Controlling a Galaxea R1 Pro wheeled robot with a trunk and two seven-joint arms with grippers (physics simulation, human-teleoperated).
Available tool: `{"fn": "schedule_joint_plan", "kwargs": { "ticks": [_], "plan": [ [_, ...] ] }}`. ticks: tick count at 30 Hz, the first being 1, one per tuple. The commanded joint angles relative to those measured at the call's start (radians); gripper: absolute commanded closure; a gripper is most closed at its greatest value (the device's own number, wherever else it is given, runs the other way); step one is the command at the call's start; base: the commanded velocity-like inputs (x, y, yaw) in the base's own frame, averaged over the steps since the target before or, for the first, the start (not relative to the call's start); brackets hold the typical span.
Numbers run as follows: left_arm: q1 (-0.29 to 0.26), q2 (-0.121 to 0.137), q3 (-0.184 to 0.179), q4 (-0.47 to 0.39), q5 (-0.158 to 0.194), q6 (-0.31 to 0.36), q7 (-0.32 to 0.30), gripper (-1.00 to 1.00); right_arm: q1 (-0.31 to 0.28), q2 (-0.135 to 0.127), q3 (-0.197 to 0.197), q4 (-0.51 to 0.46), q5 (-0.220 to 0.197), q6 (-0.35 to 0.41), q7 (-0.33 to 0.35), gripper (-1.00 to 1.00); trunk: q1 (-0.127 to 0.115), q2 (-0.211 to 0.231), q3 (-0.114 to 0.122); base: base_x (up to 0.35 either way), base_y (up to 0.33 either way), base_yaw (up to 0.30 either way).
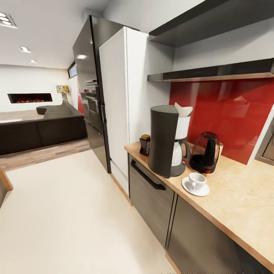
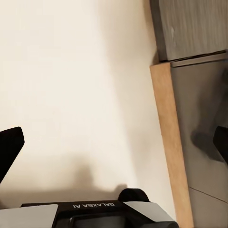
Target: Set up a coffee station on the kitchen countertop: keep the coffee maker on the countertop, move the bottle of coffee from the kitchen shelf to the counter next to the coffee maker, place a paper coffee filter on top of the coffee maker, put the saucer next to the coffee maker with the coffee cup on the saucer, and place the electric kettle next to the coffee maker.
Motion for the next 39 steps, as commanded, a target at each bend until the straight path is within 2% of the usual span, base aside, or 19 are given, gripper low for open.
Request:
{"fn": "schedule_joint_plan", "kwargs": {
  "ticks": [1, 22, 28, 30, 31, 33, 37, 39],
  "plan": [
    [0.000, 0.001, -0.007, -0.001, 0.011, 0.008, -0.002, -1.00, -0.001, 0.000, 0.009, 0.001, -0.004, -0.006, 0.002, -1.00, 0.000, -0.001, -0.001, 0.000, 0.000, -0.240],
    [0.000, 0.001, -0.006, -0.001, 0.011, 0.007, -0.001, -1.00, -0.001, -0.002, 0.005, 0.003, -0.008, -0.006, -0.003, -1.00, 0.000, -0.001, -0.001, 0.000, 0.000, -0.257],
    [0.000, 0.001, -0.006, -0.001, 0.011, 0.007, -0.001, -1.00, 0.001, -0.002, 0.001, 0.060, -0.014, -0.006, -0.006, -1.00, 0.000, -0.001, -0.001, 0.000, 0.000, -0.260],
    [0.000, 0.001, -0.007, 0.004, 0.011, 0.007, -0.001, -1.00, 0.005, -0.007, 0.000, 0.081, -0.049, -0.006, -0.032, -1.00, 0.000, -0.001, -0.001, 0.000, 0.000, -0.243],
    [0.000, 0.001, -0.007, 0.007, 0.011, 0.007, 0.000, -1.00, 0.013, -0.009, -0.001, 0.086, -0.106, -0.006, -0.102, -1.00, 0.000, -0.001, -0.001, 0.000, 0.000, -0.151],
    [0.000, 0.000, -0.008, 0.009, 0.011, 0.006, 0.011, -1.00, 0.020, -0.009, -0.001, 0.090, -0.157, -0.006, -0.181, -1.00, 0.000, -0.001, -0.001, 0.000, 0.000, -0.099],
    [0.000, -0.004, -0.008, 0.011, 0.011, 0.006, 0.048, -1.00, 0.025, -0.008, -0.001, 0.093, -0.199, -0.005, -0.247, -1.00, 0.000, -0.001, -0.001, 0.000, 0.000, -0.071],
    [0.000, -0.005, -0.008, 0.011, 0.011, 0.006, 0.056, -1.00, 0.026, -0.007, -0.001, 0.094, -0.205, -0.005, -0.258, -1.00, 0.000, -0.001, -0.001, 0.000, 0.000, -0.190]
  ]
}}
